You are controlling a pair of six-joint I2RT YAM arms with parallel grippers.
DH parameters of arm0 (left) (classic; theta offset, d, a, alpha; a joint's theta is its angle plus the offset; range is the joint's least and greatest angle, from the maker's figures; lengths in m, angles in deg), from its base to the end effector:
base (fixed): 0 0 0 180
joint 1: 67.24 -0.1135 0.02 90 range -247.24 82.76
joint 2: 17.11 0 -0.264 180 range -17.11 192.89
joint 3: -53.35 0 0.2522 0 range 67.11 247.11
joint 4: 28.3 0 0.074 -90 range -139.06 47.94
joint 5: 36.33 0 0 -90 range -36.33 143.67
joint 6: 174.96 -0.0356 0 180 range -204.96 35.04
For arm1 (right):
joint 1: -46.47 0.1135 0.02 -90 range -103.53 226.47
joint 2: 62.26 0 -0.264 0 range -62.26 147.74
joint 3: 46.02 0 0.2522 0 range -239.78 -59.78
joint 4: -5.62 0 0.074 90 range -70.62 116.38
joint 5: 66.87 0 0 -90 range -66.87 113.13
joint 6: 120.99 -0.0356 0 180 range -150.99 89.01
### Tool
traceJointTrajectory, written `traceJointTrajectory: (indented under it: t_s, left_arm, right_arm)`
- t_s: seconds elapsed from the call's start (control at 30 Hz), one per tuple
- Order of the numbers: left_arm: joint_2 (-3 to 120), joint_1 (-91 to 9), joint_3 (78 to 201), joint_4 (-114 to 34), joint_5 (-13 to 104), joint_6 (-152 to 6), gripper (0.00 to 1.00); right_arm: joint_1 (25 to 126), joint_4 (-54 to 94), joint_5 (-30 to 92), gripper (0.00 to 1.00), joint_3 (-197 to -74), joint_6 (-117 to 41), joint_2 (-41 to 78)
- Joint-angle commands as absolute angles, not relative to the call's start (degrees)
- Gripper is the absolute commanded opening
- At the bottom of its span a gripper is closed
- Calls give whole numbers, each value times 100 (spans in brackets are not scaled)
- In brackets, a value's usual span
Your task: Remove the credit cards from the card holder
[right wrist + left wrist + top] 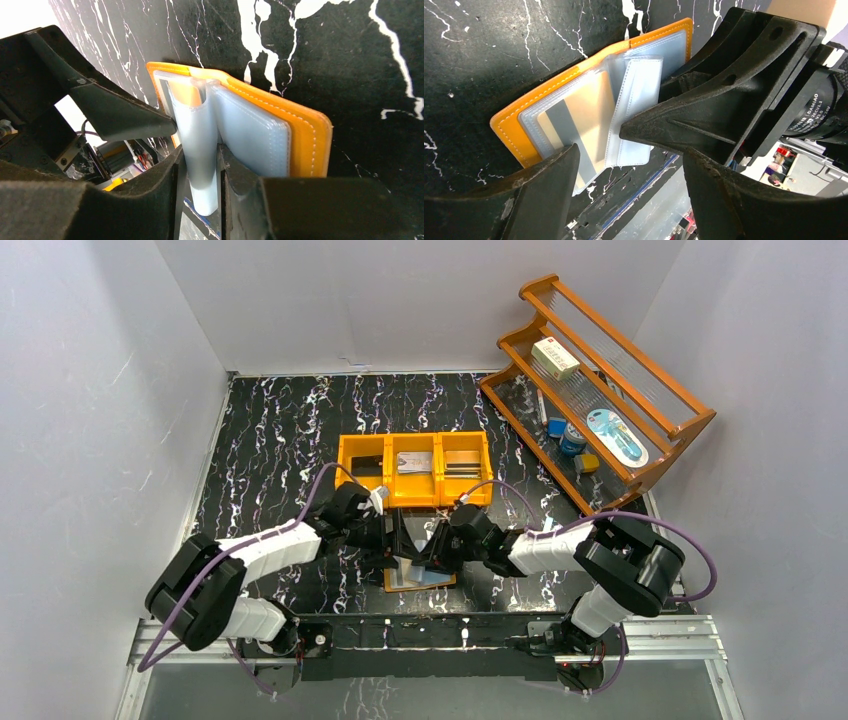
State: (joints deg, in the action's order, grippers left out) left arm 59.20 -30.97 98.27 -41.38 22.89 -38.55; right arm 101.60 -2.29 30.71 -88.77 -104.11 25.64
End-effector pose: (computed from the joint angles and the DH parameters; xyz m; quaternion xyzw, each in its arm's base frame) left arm 0.1887 -0.1611 0.1654 0.0237 0.8946 -0.4302 0.1185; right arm 0.1535 0.2285 0.1324 0.1108 0.8875 0.4247 0.1402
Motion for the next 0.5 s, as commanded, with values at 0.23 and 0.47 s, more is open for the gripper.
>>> traceJointTrajectory:
  t_s: [0.23,0.47]
  left_arm:
    - [6072,-3025,9474,-3634,2391,-3366,58]
    - [5705,-3027,9693,-3498,2425,-3393,60]
  right_arm:
    - [10075,-526,3214,37,-8720,-10534,2561]
    - [10041,-397,3168,38,-8674,-10513,2464]
